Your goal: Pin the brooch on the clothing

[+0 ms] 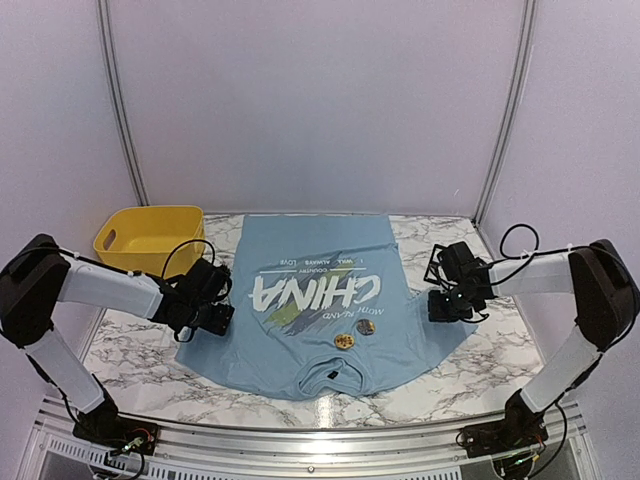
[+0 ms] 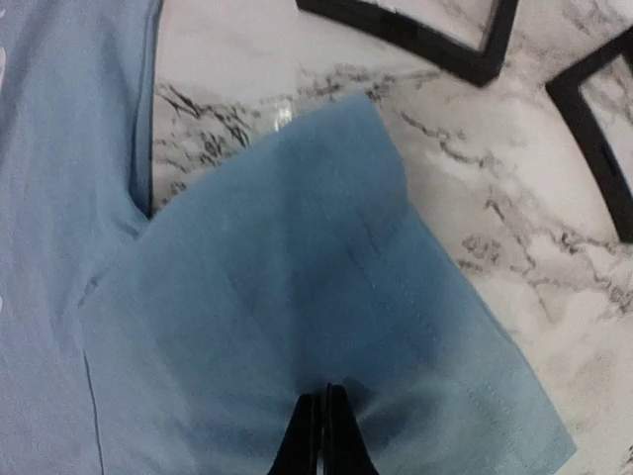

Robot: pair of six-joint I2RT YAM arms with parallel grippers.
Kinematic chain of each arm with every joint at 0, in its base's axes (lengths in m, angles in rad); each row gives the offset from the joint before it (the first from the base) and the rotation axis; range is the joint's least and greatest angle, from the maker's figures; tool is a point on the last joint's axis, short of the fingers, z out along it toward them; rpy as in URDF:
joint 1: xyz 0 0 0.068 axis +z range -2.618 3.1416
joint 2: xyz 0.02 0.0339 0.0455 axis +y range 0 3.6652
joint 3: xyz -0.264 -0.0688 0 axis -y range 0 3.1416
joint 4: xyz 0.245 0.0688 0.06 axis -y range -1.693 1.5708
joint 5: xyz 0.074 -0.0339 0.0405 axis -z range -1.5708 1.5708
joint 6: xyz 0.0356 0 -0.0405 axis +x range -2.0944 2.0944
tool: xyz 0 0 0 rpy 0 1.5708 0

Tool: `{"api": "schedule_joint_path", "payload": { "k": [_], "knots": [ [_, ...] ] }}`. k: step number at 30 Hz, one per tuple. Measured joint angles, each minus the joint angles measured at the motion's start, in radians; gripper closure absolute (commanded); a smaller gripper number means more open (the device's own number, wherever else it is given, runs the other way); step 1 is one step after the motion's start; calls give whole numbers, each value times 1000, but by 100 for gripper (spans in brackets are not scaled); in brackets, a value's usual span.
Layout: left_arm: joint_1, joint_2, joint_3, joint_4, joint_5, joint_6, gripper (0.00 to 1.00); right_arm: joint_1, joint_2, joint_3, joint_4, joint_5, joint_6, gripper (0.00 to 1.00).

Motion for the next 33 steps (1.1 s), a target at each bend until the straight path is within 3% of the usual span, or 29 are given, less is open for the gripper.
{"api": "schedule_joint_path", "payload": {
  "k": [14,17,22,27,29,33],
  "knots": [
    [1,-51,-64,-52,-17,-167,27,2,-144,-112,-89,19,137,99],
    [1,-92,-69,-57,-19,-159,26,-2,-145,-94,-117,5,105,78],
    [1,-179,-63,-41,-40,-93,21,-21,-175,-16,-109,-19,39,52],
    [1,-337,-111,105,-56,-53,12,-82,-334,-14,44,-17,-21,45],
    [1,-414,-173,197,-69,-52,6,-98,-412,-55,170,14,-44,36],
    [6,-497,-305,350,-132,-52,1,-103,-501,-175,369,105,-68,34]
  ]
}}
